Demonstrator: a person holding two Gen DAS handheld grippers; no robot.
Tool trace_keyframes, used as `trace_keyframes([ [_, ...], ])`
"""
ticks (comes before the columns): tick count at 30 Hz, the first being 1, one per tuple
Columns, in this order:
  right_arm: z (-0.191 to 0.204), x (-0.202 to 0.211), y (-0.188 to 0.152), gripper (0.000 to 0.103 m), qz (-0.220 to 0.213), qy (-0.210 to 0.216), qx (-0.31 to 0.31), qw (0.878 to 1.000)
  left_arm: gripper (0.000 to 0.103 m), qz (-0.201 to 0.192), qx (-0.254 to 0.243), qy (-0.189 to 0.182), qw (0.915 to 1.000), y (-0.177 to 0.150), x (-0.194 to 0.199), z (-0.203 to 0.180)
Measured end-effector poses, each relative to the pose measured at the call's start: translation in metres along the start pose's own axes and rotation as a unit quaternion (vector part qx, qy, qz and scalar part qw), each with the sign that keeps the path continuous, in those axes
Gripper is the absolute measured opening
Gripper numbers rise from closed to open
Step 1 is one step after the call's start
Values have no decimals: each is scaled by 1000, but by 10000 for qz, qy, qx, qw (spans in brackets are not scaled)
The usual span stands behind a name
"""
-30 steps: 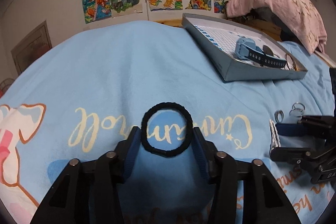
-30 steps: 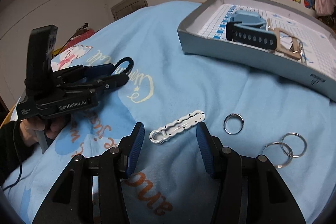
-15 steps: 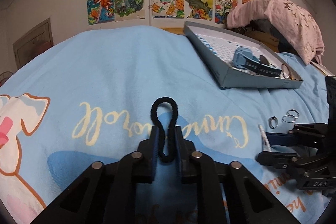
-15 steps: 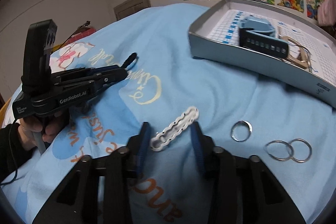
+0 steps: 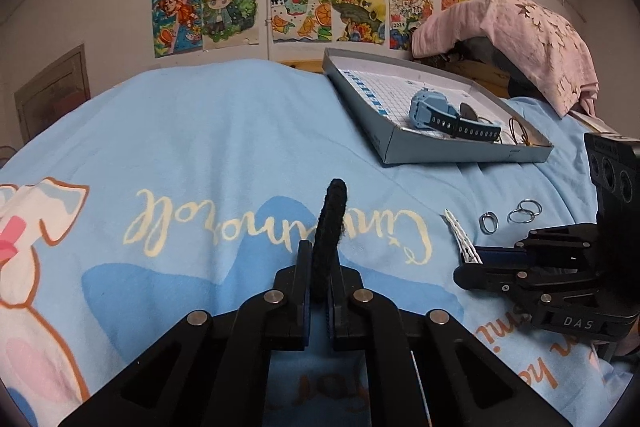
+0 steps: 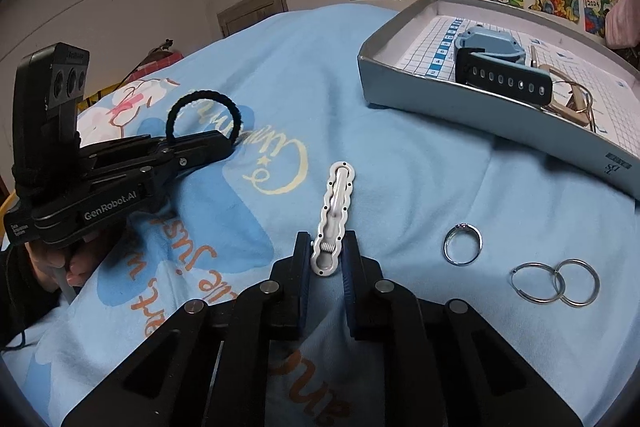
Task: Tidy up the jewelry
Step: 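Lower the black ring and white bracelet into the grey tray and open both tools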
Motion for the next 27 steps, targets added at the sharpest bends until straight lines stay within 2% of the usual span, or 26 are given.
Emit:
trace_keyframes([
  [6, -1, 15, -3, 13, -272, -116, 18, 9996, 5, -100, -152, 91, 9998, 3, 20, -15],
  [12, -22, 55, 4, 13, -858, -195, -408, 9953, 5, -19, -496, 217, 9985, 25, 29, -44],
  [17, -52, 84, 11, 13, -1140, -504, -679, 9899, 5, 57, -280, 144, 9995, 51, 26, -68],
  [23, -97, 103, 30, 13, -1415, -1064, -853, 9805, 5, 102, -53, 117, 9999, 91, -8, -105],
  [27, -127, 92, 41, 13, -1242, -1701, -687, 9751, 5, 422, 153, 185, 9988, 106, -49, -114],
])
Point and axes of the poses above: each gripper's, at about its wrist camera, not at the fingertips, and x roughly against the way its jaws point, z to its left, y to its top, the point moved 3 cm from there along -x, roughly the way its jaws point, and after that the axes turned 4 degrees about x, right-handed, at the moved point
